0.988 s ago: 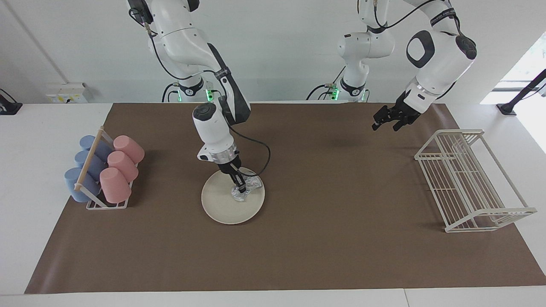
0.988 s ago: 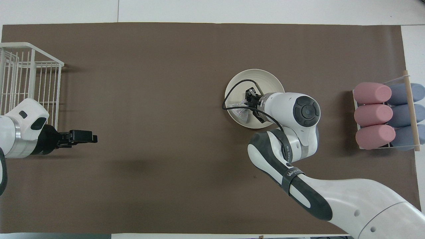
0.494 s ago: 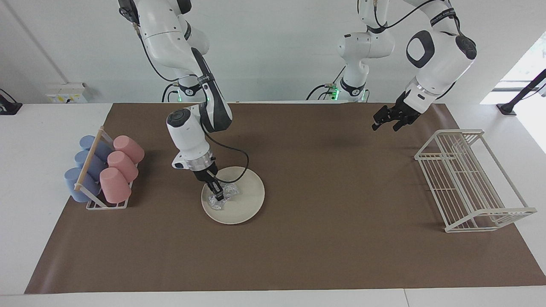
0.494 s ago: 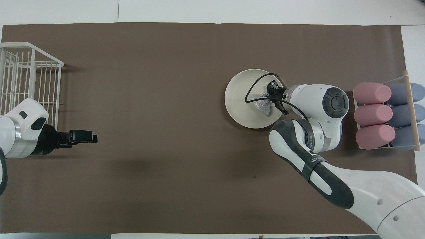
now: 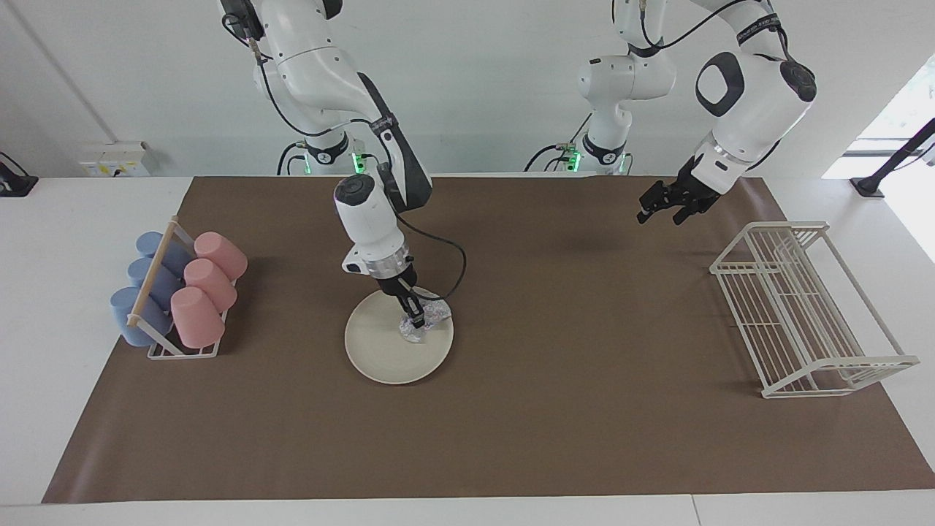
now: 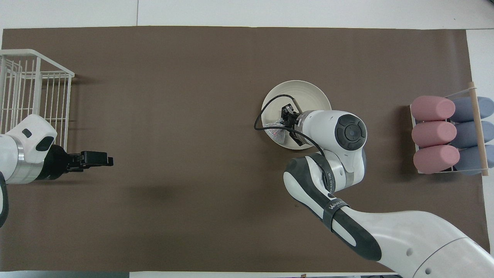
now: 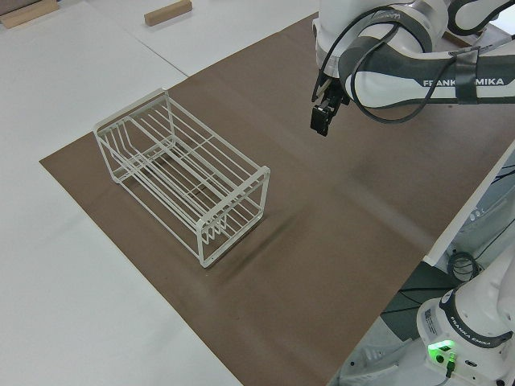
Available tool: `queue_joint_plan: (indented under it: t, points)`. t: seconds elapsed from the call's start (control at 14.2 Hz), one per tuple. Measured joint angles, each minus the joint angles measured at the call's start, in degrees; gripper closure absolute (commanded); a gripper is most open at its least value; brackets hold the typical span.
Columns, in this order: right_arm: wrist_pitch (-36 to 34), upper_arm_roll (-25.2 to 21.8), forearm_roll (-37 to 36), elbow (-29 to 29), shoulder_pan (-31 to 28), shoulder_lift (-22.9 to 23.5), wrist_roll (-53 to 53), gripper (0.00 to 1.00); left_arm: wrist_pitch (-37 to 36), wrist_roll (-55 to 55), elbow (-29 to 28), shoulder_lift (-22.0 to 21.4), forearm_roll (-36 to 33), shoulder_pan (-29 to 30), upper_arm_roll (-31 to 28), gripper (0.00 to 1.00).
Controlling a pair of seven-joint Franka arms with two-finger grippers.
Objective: Wipe plate with sponge
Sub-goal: 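Rub the scrubber in circles over the plate with the right gripper, then lift the scrubber off the plate toward the left gripper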
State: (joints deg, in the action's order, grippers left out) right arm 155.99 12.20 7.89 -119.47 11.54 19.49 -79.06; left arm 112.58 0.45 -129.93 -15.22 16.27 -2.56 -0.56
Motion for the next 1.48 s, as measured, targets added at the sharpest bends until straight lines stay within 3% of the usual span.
queue_joint_plan:
  t: [0.14, 0.42, 0.63, 1.06, 1.27, 1.48]
  points:
    - [-7.0, 0.0, 0.0, 2.9, 0.0, -1.8, -2.6, 1.0, 0.0, 0.0, 0.0, 0.0, 0.0, 0.0, 0.0, 0.0]
    - [-33.3, 0.3, 0.0, 16.1, 1.1, -9.5, -10.9, 1.0, 0.0, -1.3, 0.0, 0.0, 0.1, 0.0, 0.0, 0.0]
    - [-45.4, 0.4, 0.0, 23.5, 4.3, -13.8, -20.7, 1.0, 0.0, -3.3, 0.0, 0.0, 8.3, -0.1, 0.5, 0.0]
    - [-56.1, 0.7, -2.0, 27.7, 12.4, -19.6, -39.2, 1.0, -1.9, -3.6, 0.1, 0.0, 33.5, -0.2, 1.1, 0.0]
    - [-56.6, 0.7, -4.1, 28.0, 16.5, -19.4, -46.3, 1.0, -5.5, -3.6, 0.6, -0.1, 44.4, -0.7, 1.4, 0.0]
    - [-56.5, 0.8, -5.9, 28.9, 20.5, -17.8, -51.0, 1.0, -10.2, -3.5, 1.0, -0.3, 51.1, -0.9, 1.4, 0.0]
